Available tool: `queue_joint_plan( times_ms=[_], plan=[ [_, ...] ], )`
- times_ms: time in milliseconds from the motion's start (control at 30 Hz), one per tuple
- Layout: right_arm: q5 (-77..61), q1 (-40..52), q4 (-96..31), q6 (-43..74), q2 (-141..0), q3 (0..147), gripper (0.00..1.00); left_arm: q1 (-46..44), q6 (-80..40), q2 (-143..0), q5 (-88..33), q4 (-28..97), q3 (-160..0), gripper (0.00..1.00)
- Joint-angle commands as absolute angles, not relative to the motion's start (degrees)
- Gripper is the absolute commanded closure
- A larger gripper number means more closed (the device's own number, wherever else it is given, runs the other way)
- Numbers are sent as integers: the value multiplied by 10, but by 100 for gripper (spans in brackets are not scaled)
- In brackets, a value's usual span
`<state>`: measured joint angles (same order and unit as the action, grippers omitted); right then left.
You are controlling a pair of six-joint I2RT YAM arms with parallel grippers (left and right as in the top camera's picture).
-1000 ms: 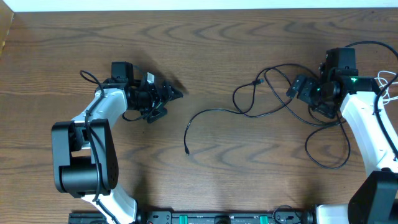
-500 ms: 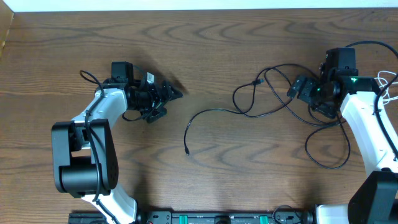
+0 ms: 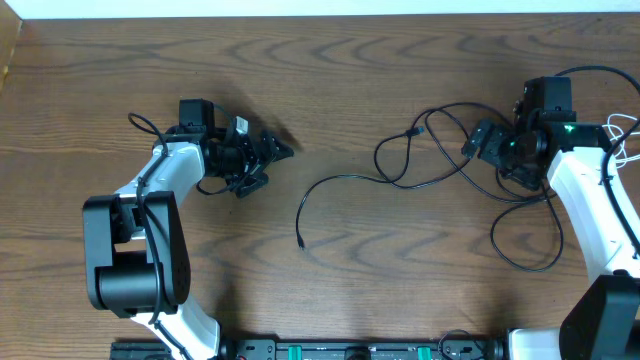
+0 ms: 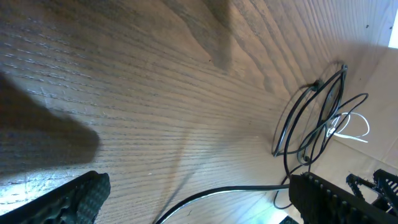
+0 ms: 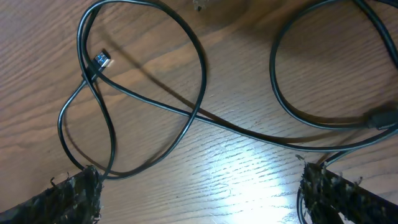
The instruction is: Untangle cables
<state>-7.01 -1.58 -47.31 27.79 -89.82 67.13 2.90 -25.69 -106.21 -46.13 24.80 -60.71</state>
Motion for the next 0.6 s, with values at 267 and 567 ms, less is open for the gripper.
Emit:
queue_joint_plan(
  times_ms=[267, 567],
  plan=[
    [-63, -15, -474, 269, -893, 678, 1, 29, -256, -1058, -456, 247, -620, 2],
    [-63, -14, -474, 269, -899, 675, 1, 29, -256, -1058, -455, 247, -620, 2]
  ],
)
